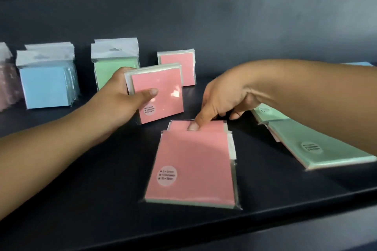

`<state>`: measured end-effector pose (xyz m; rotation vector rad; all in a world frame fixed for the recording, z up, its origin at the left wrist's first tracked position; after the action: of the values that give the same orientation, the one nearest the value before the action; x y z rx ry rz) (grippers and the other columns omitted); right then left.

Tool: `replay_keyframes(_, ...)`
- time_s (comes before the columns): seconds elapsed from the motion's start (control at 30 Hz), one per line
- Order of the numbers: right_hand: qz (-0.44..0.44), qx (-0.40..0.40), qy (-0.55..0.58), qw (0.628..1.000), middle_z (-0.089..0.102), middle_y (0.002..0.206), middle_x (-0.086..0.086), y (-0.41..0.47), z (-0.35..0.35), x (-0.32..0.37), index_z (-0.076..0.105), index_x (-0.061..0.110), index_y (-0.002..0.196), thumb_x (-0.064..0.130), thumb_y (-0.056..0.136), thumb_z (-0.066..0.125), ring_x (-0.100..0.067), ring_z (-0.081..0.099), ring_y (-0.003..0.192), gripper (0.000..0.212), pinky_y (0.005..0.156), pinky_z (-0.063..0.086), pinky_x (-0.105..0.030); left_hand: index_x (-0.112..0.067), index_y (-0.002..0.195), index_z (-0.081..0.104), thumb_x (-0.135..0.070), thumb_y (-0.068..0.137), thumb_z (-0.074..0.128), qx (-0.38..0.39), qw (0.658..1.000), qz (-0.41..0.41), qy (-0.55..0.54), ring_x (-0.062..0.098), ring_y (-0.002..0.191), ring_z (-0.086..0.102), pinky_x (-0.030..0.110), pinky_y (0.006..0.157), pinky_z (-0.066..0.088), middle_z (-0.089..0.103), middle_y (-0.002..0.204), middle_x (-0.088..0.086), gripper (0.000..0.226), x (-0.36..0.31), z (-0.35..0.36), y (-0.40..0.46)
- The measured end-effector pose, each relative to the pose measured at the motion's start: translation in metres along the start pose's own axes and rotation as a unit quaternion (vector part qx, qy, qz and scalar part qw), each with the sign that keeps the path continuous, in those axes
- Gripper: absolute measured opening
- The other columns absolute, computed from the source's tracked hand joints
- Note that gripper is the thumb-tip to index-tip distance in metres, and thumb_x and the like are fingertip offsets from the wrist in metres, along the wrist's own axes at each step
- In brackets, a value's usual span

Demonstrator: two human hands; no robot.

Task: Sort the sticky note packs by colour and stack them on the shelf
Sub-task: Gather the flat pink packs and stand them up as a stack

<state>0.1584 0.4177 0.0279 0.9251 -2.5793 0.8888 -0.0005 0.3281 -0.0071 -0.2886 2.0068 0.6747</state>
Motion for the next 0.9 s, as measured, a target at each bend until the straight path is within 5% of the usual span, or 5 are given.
replay_keyframes(0.17,-0.072,0.021,-0.012,0.997,0.041,0.067,0.004,0.01,-0.008,0.001,0.052,0.019,0.062,0.03,0.075,0.073,-0.011,0.034,0.062,0.028,0.055,0.031,-0.02,-0.02,0.117,0.046,-0.017,0.088,0.06,-0.071,0.997,-0.024,0.026,0.008,0.092,0.06,0.025,0.083,0.049,0.062,0.102,-0.006,0.033,-0.01,0.003,-0.007)
replay_keyframes(0.3,-0.17,-0.027,0.001,0.985,0.045,0.064,0.003,0.005,-0.026,0.002,0.053,0.017,0.07,0.032,0.08,0.069,-0.01,0.038,0.057,0.024,0.049,0.033,-0.018,-0.017,0.125,0.049,-0.019,0.087,0.063,-0.133,0.989,-0.058,0.027,0.022,0.105,0.062,0.046,0.095,0.048,0.065,0.114,0.004,0.041,-0.011,-0.005,-0.011)
replay_keyframes(0.53,-0.195,0.104,-0.125,0.967,0.044,0.066,0.005,-0.027,-0.006,0.0,0.055,0.02,0.073,0.058,0.07,0.065,-0.011,0.038,0.062,0.039,0.053,0.032,-0.02,-0.012,0.118,0.048,-0.01,0.088,0.06,-0.165,0.983,-0.08,0.019,0.022,0.102,0.062,0.038,0.088,0.051,0.064,0.109,0.005,0.032,-0.015,-0.007,-0.024)
replay_keyframes(0.73,-0.158,0.078,-0.193,0.965,0.041,0.052,0.007,-0.039,0.004,0.006,0.05,0.019,0.06,0.048,0.068,0.073,-0.008,0.037,0.046,0.038,0.046,0.029,-0.018,-0.02,0.107,0.045,-0.008,0.089,0.058,-0.143,0.987,-0.073,-0.005,0.012,0.091,0.06,0.026,0.081,0.05,0.06,0.095,-0.007,0.025,-0.013,-0.006,-0.029)
replay_keyframes(0.9,-0.127,0.076,0.01,0.989,0.064,0.075,-0.002,-0.042,-0.011,0.012,0.065,0.012,0.087,0.014,0.077,0.069,-0.014,0.058,0.064,0.011,0.051,0.049,-0.018,-0.014,0.112,0.055,-0.001,0.091,0.051,-0.017,0.987,-0.085,-0.138,0.013,0.086,0.069,0.03,0.076,0.057,0.071,0.096,0.001,0.024,-0.011,-0.007,-0.03)
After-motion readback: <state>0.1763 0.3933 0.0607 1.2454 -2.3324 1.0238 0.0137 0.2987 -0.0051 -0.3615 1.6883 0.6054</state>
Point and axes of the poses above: each hand's wrist, its own y-axis towards the middle knuckle, its own z-axis out of the palm, x = y × z, the point moved 1 cm from there along y, towards the middle knuckle
